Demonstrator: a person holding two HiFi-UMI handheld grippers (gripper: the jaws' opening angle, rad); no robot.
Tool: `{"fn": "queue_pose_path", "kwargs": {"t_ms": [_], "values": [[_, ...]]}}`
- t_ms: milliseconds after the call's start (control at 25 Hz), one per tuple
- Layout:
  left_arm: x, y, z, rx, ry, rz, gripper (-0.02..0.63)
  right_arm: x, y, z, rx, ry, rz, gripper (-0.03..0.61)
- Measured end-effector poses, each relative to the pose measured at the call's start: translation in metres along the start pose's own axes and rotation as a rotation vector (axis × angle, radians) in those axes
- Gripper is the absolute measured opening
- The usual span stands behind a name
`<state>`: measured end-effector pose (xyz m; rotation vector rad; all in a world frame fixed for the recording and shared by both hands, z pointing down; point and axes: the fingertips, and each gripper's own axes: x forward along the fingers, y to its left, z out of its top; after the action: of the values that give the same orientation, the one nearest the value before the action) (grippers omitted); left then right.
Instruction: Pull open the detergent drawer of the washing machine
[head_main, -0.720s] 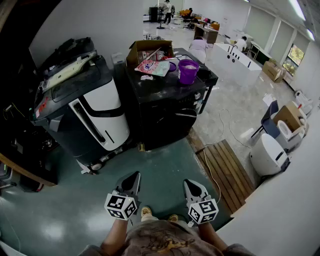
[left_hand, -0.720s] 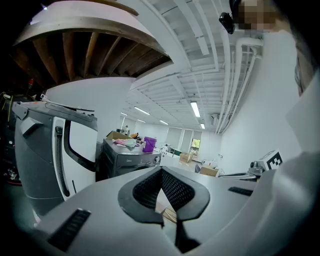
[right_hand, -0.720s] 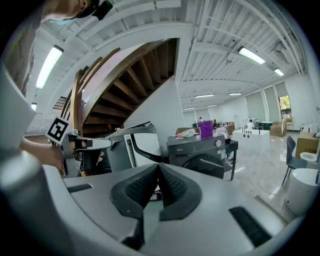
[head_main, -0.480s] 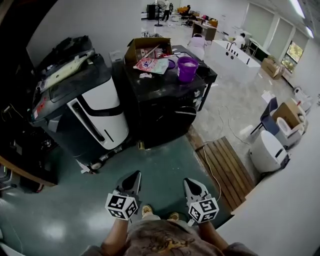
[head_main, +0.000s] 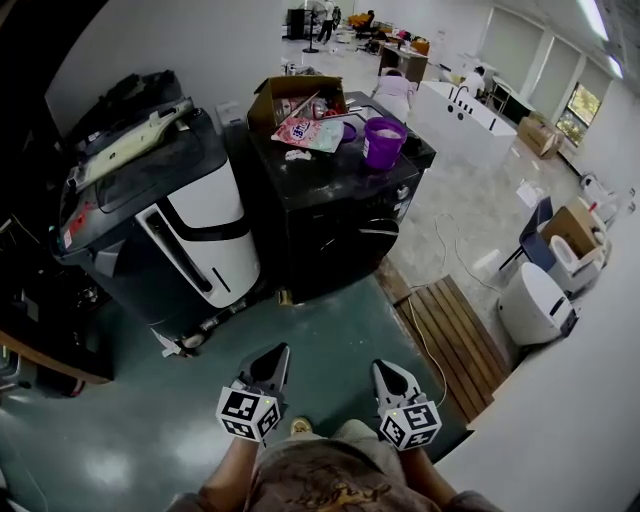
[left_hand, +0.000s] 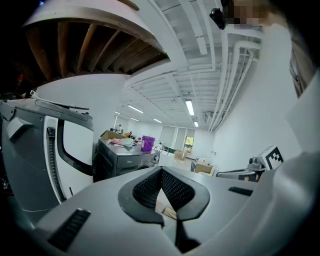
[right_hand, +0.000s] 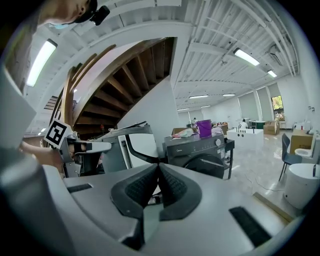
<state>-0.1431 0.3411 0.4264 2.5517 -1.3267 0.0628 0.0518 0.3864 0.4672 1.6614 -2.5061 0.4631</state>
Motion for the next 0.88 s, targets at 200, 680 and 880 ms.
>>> {"fn": "queue_pose_path", "kwargs": {"t_ms": [200, 680, 880], "values": [[0.006, 0.017, 0.008, -0.006, -0.014, -0.012, 0.021, 0.014, 0.007, 0.0, 0.003, 0.01, -0.01, 0.002], [0.049, 0.05, 0.012, -0.017, -0.021, -0.038, 0.021, 0.06, -0.005, 0.004, 0.006, 0.014, -0.036, 0.002], [0.077, 0.069, 0.016, -0.008, -0.026, -0.036, 0.021, 0.098, -0.016, 0.009, -0.001, 0.015, -0.011, 0.002]]}}
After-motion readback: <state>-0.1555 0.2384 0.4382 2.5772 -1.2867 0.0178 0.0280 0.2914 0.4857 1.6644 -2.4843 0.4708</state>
